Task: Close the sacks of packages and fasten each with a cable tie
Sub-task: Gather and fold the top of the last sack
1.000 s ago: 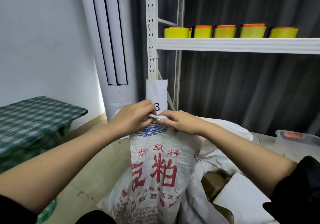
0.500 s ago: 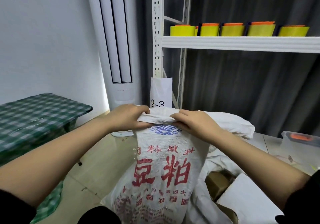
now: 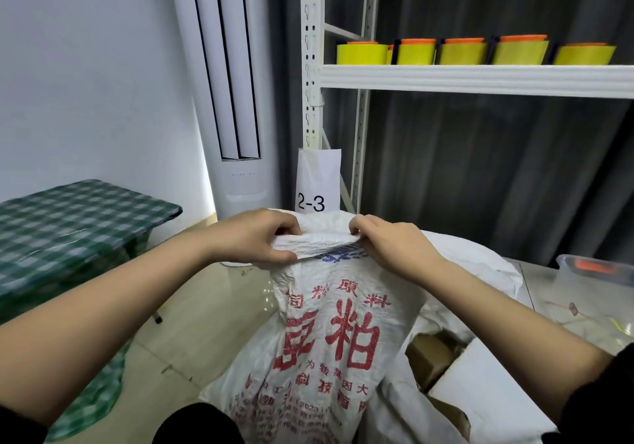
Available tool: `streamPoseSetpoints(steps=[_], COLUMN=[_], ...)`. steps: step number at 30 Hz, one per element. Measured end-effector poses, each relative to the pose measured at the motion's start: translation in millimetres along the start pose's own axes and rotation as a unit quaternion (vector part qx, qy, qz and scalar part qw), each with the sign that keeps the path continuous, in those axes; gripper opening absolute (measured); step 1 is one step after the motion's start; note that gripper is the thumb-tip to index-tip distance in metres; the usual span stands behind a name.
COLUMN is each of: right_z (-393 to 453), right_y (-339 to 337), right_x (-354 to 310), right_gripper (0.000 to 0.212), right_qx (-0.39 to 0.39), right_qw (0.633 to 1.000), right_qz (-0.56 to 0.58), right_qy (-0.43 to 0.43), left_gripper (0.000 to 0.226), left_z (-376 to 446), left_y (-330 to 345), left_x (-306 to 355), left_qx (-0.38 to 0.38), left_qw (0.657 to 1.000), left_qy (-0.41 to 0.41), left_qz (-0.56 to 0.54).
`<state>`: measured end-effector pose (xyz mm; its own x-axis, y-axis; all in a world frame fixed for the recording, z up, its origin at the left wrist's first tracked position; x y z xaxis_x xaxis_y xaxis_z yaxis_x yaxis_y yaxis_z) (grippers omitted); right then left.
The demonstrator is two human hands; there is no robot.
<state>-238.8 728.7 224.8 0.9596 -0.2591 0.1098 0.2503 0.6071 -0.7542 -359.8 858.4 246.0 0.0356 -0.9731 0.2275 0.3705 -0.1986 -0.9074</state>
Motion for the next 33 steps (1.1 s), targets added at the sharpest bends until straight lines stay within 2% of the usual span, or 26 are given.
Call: streamPoseSetpoints(steps=[3, 4, 6, 8, 10, 12, 14, 16, 18, 19, 21, 23, 25, 27, 29, 31, 33], right_z=[3.4, 4.1, 7.7, 14.4, 22.5, 26.2, 23.6, 16.4, 11.1, 9.2, 4.6, -1.8, -9.6, -17.7, -21.6, -19.3, -9.2], right_y=[4.8, 6.5, 9.3, 16.2, 22.6, 22.6, 18.4, 9.5, -0.9, -2.9, -3.3, -5.0, -8.8, -4.8, 1.0, -2.1, -11.8], right_x=[1.4, -1.4, -15.5, -32.5, -47.9, -53.9, -52.5, -53.3, -66.0, -75.2, -93.3, -108.0, -122.1, -132.1, -130.8, -117.6, -99.1], right_gripper=[0.018, 0.022, 0.04, 0.047, 0.034, 0.022, 0.022, 0.021, 0.017, 0.014, 0.011, 0.012, 0.015, 0.015, 0.018, 0.028, 0.036], right_qx=[-0.083, -0.116, -0.171, -0.192, -0.176, -0.123, -0.051, 0.033, 0.119, 0.147, 0.181, 0.215, 0.248, 0.251, 0.212, 0.178, 0.187], right_qw=[0.993, 0.982, 0.947, 0.924, 0.927, 0.943, 0.964, 0.978, 0.987, 0.988, 0.981, 0.968, 0.954, 0.947, 0.958, 0.971, 0.971], right_qz=[0.067, 0.125, 0.241, 0.294, 0.296, 0.269, 0.211, 0.155, 0.086, 0.046, -0.017, -0.05, -0.068, -0.06, 0.0, 0.085, 0.136], right_qy=[0.058, 0.082, 0.129, 0.152, 0.151, 0.155, 0.151, 0.132, 0.06, 0.016, -0.062, -0.116, -0.155, -0.189, -0.19, -0.138, -0.063], left_gripper=[0.017, 0.013, 0.015, 0.015, 0.009, 0.016, 0.031, 0.036, 0.037, 0.037, 0.035, 0.021, 0.018, 0.021, 0.029, 0.031, 0.033], left_z=[0.4, -0.1, -5.8, -9.8, -11.3, -17.7, -36.7, -64.5, -78.2, -77.6, -69.7, -61.0, -54.5, -52.3, -55.1, -60.4, -63.3], left_y=[-1.8, -6.5, -10.7, -9.3, -6.0, -6.3, -7.9, 0.7, 24.8, 37.1, 49.2, 48.0, 48.0, 49.5, 50.0, 46.6, 40.6], left_x=[4.0, 10.3, 22.2, 26.2, 23.8, 13.9, -5.6, -24.5, -25.6, -20.1, -10.1, -8.3, -13.8, -21.6, -29.4, -32.6, -28.4], left_qx=[0.024, 0.073, 0.16, 0.204, 0.239, 0.274, 0.306, 0.323, 0.295, 0.271, 0.243, 0.247, 0.245, 0.24, 0.247, 0.261, 0.265], left_qw=[0.992, 0.979, 0.933, 0.91, 0.903, 0.916, 0.936, 0.926, 0.889, 0.86, 0.803, 0.759, 0.728, 0.725, 0.723, 0.716, 0.729], left_qy=[0.051, 0.102, 0.202, 0.233, 0.227, 0.152, -0.014, -0.195, -0.291, -0.311, -0.325, -0.336, -0.353, -0.363, -0.369, -0.368, -0.352], left_qz=[0.108, 0.157, 0.252, 0.275, 0.275, 0.253, 0.176, 0.022, -0.194, -0.301, -0.436, -0.5, -0.534, -0.535, -0.529, -0.532, -0.525])
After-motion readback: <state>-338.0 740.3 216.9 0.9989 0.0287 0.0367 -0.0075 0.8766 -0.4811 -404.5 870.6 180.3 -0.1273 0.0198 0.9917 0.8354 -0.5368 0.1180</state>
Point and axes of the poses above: each hand's wrist, its own z-axis towards the middle knuckle, its own y-axis out of the palm, x = y × z, the point moved 8 cm from there along z, towards the middle knuckle, and after that the axes turned 12 degrees about x, right-handed, at the moved point
